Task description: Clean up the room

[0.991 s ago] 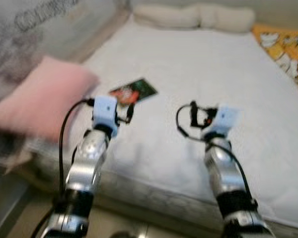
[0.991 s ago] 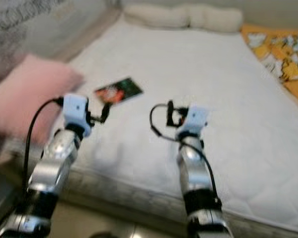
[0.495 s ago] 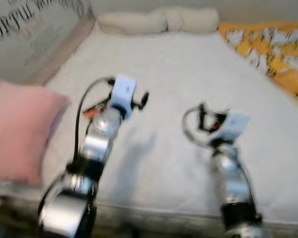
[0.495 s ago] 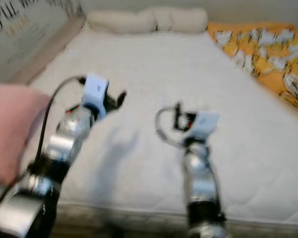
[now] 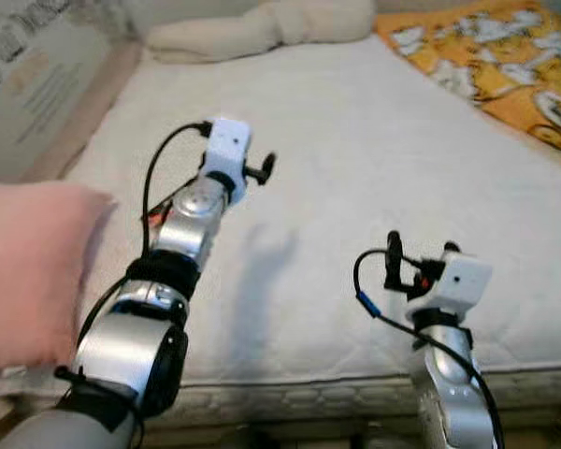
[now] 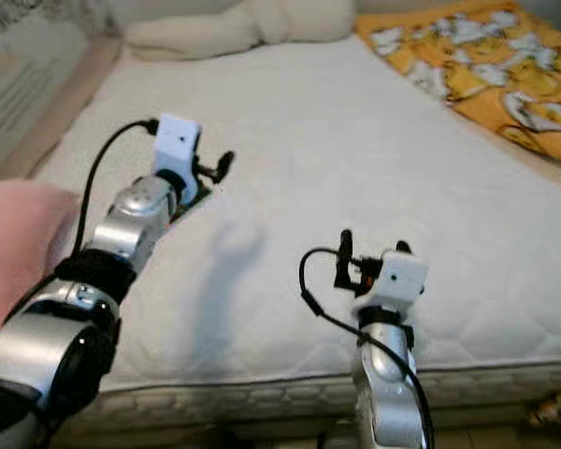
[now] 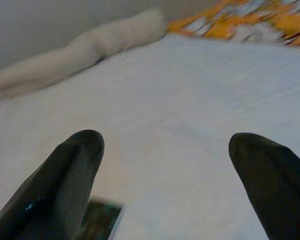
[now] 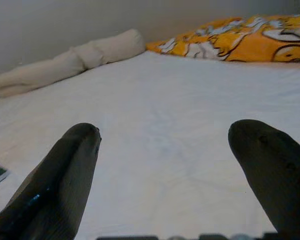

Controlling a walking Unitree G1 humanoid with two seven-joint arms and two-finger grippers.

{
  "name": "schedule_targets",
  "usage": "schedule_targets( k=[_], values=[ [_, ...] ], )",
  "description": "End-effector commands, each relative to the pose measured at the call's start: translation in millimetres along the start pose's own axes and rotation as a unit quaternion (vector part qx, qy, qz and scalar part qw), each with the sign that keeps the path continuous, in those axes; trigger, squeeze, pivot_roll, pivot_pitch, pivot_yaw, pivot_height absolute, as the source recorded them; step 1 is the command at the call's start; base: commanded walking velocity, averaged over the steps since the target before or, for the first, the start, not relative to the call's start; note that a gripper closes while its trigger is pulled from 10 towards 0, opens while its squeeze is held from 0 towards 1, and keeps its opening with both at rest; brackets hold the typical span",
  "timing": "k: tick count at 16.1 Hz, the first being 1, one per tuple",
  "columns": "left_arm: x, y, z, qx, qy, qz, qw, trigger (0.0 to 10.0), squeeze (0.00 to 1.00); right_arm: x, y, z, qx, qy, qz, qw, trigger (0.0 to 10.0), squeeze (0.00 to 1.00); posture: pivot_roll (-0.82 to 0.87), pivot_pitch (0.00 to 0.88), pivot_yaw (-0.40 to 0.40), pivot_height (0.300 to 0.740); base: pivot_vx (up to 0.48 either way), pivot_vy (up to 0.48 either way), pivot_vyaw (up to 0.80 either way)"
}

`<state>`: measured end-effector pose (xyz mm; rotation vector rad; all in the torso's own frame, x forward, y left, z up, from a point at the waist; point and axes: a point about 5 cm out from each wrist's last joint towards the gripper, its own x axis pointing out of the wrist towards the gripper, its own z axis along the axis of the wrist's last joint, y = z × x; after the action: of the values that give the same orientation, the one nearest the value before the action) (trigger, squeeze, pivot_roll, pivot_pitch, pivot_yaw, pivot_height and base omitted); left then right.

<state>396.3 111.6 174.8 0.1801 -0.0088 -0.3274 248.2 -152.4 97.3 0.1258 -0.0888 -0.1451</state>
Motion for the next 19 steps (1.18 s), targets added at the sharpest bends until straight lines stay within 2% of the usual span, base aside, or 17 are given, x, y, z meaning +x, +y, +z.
schedule_targets(
  k=[1,2,3,4,6,8,9,11,13,17,19],
  values=[
    [-4.6,1.7,-1.1,-0.014,-0.025,-0.003,1.0,10.0,0.0,2.2,5.1,4.0,0.007,-0.003,0.005,1.0,10.0,0.0,-0.21,0.069,0.141,0.74,0.259,0.405,0.0],
    [-6.7,0.8,-2.1,-0.04,-0.035,-0.001,0.999,10.0,0.0,2.9,4.0,5.0,0.006,-0.005,0.006,1.0,10.0,0.0,-0.2,0.069,0.135,0.74,0.247,0.412,0.0],
    [-15.0,1.7,-18.2,-0.092,-0.022,0.022,0.995,10.0,0.0,4.0,1.4,7.6,0.002,-0.011,0.007,1.0,10.0,0.0,-0.19,0.071,0.123,0.74,0.0,0.424,0.0],
    [-20.3,-0.1,-33.3,-0.126,0.005,0.04,0.991,10.0,0.0,4.9,0.8,9.2,0.0,-0.017,0.009,1.0,10.0,0.0,-0.17,0.07,0.106,0.74,0.0,0.424,0.0],
    [-24.6,-7.1,-49.5,-0.151,0.042,0.052,0.986,10.0,0.0,4.4,3.2,9.6,-0.003,-0.018,0.017,1.0,10.0,0.0,-0.16,0.071,0.095,0.74,0.0,0.424,0.0],
    [-27.7,-16.7,-54.8,-0.133,0.048,0.047,0.989,10.0,0.0,5.0,7.6,7.7,0.0,-0.012,0.028,1.0,10.0,0.0,-0.14,0.069,0.085,0.74,0.0,0.424,0.0],
    [-27.4,-22.4,-51.9,-0.102,0.047,0.031,0.993,10.0,0.0,6.9,10.1,7.3,0.002,-0.01,0.032,0.999,10.0,0.0,-0.14,0.068,0.082,0.74,0.244,0.412,0.0],
    [-25.9,-27.6,-45.0,-0.064,0.032,0.013,0.997,10.0,0.0,8.3,12.1,7.6,0.004,-0.01,0.036,0.999,10.0,0.0,-0.13,0.07,0.083,0.74,0.268,0.397,0.0],
    [-21.7,-31.3,-35.6,-0.016,0.027,0.0,1.0,10.0,0.0,10.5,12.3,7.3,0.005,-0.01,0.037,0.999,10.0,0.0,-0.13,0.071,0.087,0.74,0.0,0.0,0.0],
    [-21.3,-23.5,-35.2,-0.027,0.031,0.026,0.999,10.0,0.0,10.3,12.2,6.9,0.007,-0.01,0.035,0.999,10.0,0.0,-0.13,0.069,0.093,0.74,0.0,0.0,0.0],
    [-20.2,-16.6,-38.2,-0.063,0.042,0.048,0.996,10.0,0.0,9.1,10.8,5.8,0.007,-0.008,0.034,0.999,10.0,0.0,-0.13,0.074,0.089,0.74,0.0,0.0,0.0]
  ],
)
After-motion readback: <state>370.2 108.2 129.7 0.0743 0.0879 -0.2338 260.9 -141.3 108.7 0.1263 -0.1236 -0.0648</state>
